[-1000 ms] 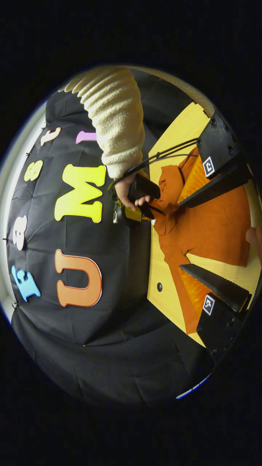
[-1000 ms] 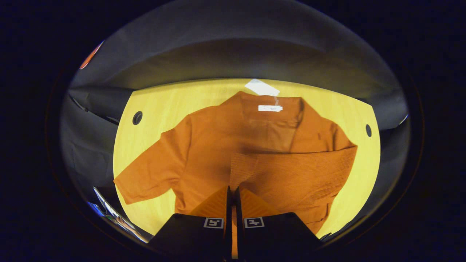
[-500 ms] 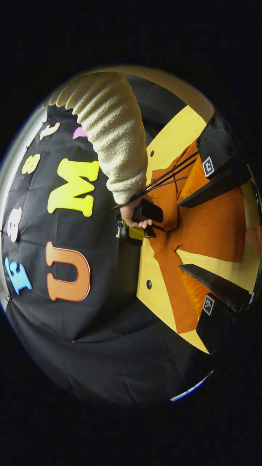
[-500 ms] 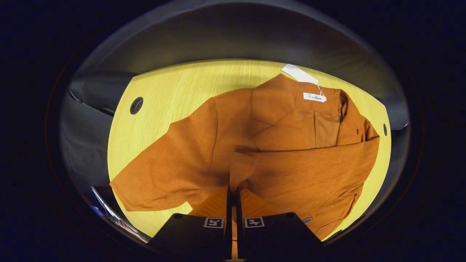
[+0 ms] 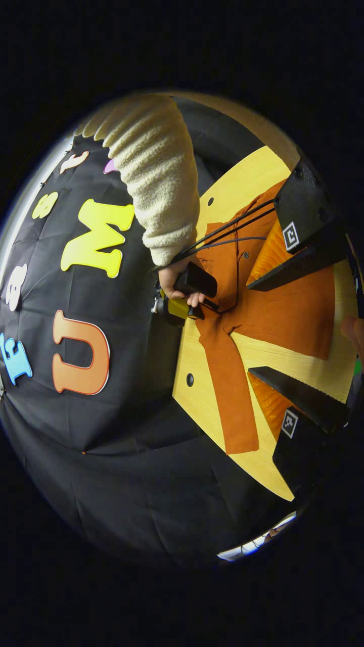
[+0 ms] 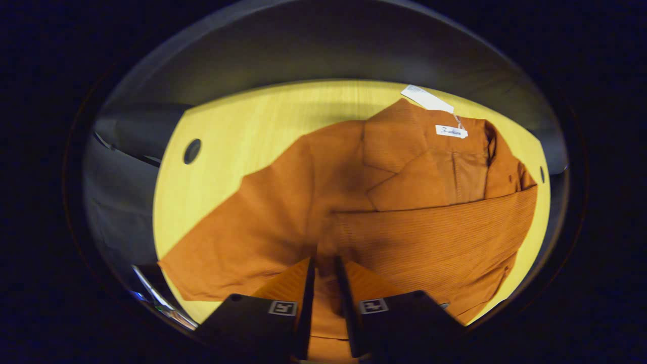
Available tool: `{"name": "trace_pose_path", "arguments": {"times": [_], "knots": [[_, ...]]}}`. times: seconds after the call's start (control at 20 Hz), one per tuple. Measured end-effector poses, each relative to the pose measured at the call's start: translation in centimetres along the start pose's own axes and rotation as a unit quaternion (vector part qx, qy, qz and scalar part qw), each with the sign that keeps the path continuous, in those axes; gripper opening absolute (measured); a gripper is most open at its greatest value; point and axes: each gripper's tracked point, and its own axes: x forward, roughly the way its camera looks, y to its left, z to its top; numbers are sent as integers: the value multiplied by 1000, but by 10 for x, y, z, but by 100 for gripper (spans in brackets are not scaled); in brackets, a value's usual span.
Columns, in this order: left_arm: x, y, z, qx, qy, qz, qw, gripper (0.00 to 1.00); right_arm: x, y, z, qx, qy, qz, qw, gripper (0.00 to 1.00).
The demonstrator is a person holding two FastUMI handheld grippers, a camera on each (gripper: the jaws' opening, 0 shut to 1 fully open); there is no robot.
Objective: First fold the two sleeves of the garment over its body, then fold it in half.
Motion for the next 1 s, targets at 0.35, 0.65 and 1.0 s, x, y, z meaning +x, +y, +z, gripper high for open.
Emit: {"name": "trace_pose_path", "arguments": {"times": [0.35, 0.65, 1.0], "knots": [[5, 29, 18, 11, -15, 48, 999, 98, -57, 12, 7, -25, -37, 52, 998, 86], [21, 85, 29, 15, -4, 140, 990, 98, -130, -42, 4, -45, -96, 26, 994, 96], [52, 147, 20, -71, 30, 222, 972, 98, -175, -126, -70, -10, -101, 35, 994, 96]]}}
